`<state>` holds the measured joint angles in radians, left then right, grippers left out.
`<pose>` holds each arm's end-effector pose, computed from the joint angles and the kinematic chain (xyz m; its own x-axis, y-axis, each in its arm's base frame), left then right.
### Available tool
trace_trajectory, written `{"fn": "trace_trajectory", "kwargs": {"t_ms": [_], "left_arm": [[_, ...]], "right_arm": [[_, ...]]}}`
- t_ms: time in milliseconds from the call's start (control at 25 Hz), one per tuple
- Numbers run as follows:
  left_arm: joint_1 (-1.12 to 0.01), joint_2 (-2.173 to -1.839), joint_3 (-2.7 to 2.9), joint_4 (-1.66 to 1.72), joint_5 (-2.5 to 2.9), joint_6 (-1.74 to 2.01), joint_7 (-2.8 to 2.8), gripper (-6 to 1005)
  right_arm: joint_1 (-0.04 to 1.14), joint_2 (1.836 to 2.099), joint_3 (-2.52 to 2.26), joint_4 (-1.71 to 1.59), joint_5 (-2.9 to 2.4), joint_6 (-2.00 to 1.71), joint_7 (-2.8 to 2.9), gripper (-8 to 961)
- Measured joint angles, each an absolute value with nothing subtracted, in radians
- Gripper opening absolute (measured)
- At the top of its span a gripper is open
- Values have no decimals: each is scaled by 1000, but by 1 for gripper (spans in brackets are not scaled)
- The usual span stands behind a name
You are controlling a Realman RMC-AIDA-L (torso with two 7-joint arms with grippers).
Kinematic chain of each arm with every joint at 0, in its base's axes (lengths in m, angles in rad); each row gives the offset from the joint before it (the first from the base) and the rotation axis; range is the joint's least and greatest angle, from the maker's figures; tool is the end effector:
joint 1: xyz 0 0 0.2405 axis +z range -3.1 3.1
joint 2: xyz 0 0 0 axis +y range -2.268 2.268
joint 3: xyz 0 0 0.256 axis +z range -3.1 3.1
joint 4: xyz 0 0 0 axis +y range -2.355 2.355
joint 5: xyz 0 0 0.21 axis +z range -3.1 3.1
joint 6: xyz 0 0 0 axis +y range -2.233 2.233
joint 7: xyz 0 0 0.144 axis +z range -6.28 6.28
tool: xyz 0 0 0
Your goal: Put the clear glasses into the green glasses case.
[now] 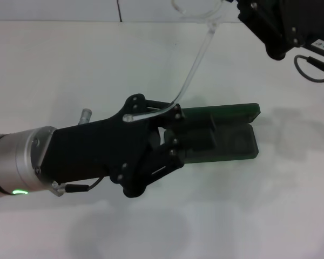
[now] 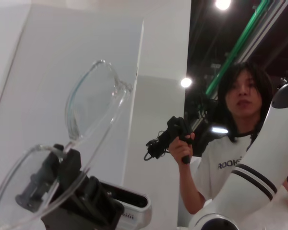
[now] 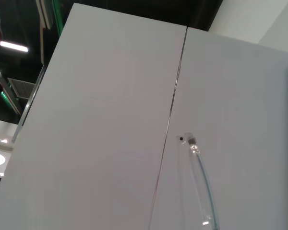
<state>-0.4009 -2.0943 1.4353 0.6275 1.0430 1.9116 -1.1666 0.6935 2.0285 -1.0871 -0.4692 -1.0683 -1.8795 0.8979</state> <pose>-0.1682 0.2503 -0.0159 0.4074 0.1428 0.9020 -0.0015 -0.9876 0.1570 0.1317 0.3365 0.0355 0.3328 0.3038 -0.8927 0.0704 -0.9520 -0.2977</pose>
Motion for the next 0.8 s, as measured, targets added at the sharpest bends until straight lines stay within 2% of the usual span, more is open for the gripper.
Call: {"fn": "trace_trajectory", "kwargs": {"t_ms": [800], "left_arm": [[-382, -2092, 1427, 622, 993, 1923, -1144, 152]], "right_arm": [[686, 2025, -1226, -466, -1080, -1779, 880, 53]]}}
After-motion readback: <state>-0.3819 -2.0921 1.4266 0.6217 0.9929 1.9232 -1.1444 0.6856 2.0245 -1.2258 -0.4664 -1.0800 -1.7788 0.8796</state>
